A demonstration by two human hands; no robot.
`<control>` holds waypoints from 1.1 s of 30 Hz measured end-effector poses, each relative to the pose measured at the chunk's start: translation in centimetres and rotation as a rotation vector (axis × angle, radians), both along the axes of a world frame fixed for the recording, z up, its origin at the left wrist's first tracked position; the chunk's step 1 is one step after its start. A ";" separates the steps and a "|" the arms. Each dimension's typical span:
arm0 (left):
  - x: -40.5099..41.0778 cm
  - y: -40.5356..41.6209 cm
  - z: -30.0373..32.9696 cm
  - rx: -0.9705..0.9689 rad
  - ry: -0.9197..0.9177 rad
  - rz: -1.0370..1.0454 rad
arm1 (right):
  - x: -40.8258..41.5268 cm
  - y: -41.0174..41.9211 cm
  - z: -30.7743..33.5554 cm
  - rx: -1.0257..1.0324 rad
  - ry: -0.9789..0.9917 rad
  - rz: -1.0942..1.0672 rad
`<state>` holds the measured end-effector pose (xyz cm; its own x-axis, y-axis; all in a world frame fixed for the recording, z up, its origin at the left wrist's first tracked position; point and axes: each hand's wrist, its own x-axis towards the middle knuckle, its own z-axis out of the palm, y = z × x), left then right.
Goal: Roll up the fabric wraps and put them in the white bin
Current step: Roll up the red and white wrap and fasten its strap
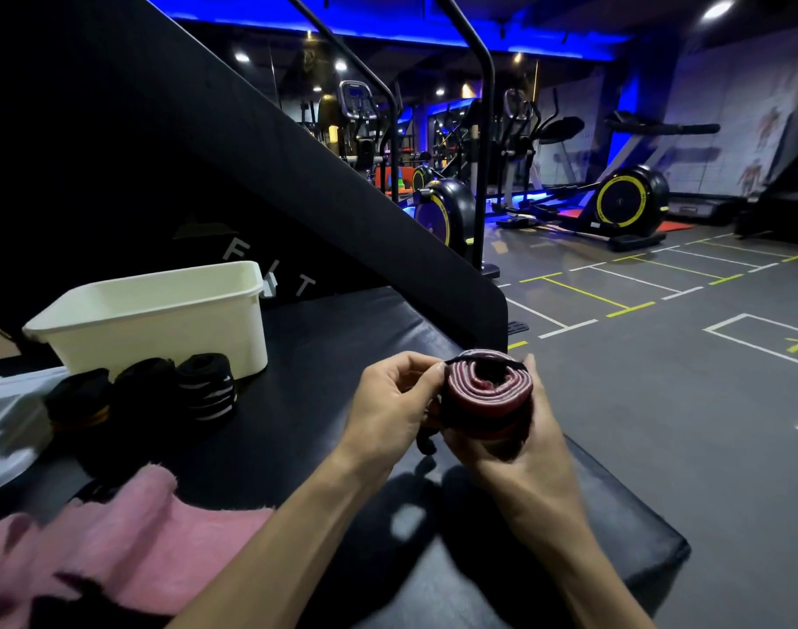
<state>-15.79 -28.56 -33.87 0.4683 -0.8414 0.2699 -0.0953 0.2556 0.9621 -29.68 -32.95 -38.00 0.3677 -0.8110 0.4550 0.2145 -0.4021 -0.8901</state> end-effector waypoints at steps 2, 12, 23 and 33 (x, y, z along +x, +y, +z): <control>-0.4 0.1 -0.1 -0.021 -0.018 -0.034 | 0.0 -0.2 -0.3 0.019 -0.036 -0.025; 3.0 1.2 1.2 0.066 -0.415 -0.190 | -0.1 -0.5 -0.4 -0.061 0.037 -0.038; 4.0 1.1 0.7 0.015 -0.535 -0.141 | -0.4 -0.7 -0.2 -0.200 0.158 0.016; 3.4 1.0 0.5 0.007 -0.472 -0.137 | -1.1 -0.8 0.2 -0.148 0.160 0.107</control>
<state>-12.38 -27.55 -33.36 0.1807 -0.8893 0.4201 -0.4875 0.2900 0.8236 -30.77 -33.75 -37.75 0.5255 -0.6922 0.4947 0.1237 -0.5131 -0.8493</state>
